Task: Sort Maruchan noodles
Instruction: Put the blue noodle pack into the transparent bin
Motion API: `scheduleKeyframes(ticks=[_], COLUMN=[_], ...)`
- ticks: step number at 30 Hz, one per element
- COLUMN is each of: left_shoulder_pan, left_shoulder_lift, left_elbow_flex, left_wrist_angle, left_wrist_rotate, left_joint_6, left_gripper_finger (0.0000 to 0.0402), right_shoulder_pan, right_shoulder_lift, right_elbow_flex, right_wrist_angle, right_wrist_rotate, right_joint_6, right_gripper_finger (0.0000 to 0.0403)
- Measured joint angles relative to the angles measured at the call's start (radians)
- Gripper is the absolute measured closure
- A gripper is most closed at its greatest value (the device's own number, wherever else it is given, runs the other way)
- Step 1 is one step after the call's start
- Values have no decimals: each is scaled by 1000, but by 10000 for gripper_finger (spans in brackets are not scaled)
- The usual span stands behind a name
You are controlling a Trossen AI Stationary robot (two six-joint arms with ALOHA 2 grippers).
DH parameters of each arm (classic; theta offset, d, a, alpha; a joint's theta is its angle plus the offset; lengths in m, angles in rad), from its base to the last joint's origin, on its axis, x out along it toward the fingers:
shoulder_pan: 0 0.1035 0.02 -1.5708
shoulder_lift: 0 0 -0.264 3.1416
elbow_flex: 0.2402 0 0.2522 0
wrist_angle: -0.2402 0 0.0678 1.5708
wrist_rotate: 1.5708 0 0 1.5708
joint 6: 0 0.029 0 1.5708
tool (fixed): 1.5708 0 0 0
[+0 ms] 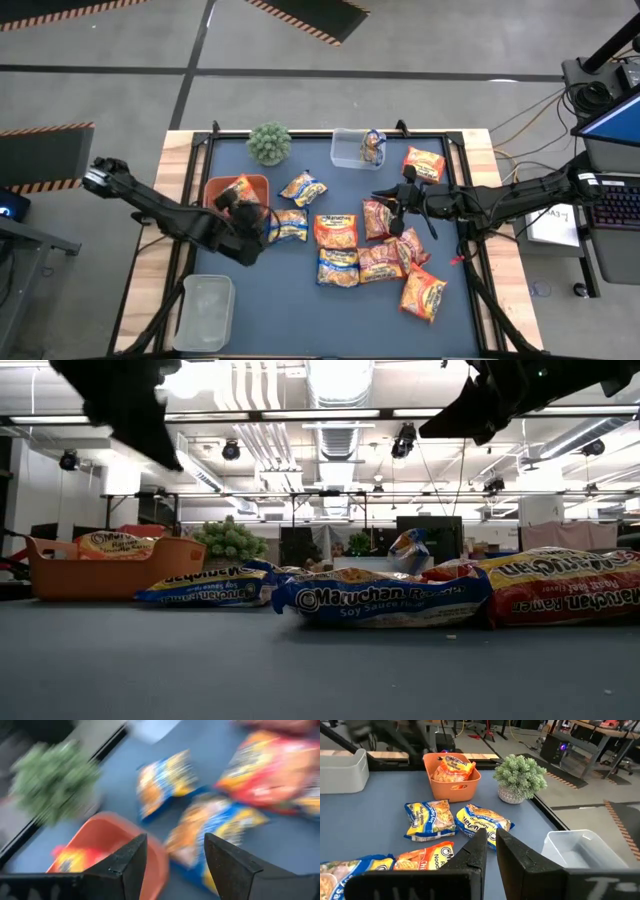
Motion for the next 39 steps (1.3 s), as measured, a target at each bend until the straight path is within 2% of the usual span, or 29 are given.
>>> scheduleKeyframes(ticks=[5, 9, 19, 23, 27, 33, 39], left_shoulder_pan=[-58, -72, -72, -71, -67, 0, 147], left_shoulder_lift=[-9, 36, 196, 209, 184, 169, 172], left_elbow_flex=[-7, -25, -31, -31, -31, -56, -194], left_wrist_angle=[244, 373, 390, 390, 391, 457, 749], left_wrist_rotate=[0, 1, -5, -6, -6, -6, 93], left_joint_6=[263, 419, 530, 564, 615, 766, 964], left_gripper_finger=[231, 237, 240, 240, 240, 240, 240], right_shoulder_pan=[0, 0, 0, 0, -7, -35, -50], right_shoulder_lift=[8, 29, 159, 233, 284, 334, 341], right_elbow_flex=[0, 0, 0, 0, 42, 165, 231], right_wrist_angle=[1, 2, 49, 114, 98, -76, -188], right_wrist_rotate=[0, -1, -2, -32, -55, -110, -107], right_joint_6=[96, 182, 394, 410, 437, 417, 370], right_gripper_finger=[371, 371, 371, 371, 371, 372, 372])
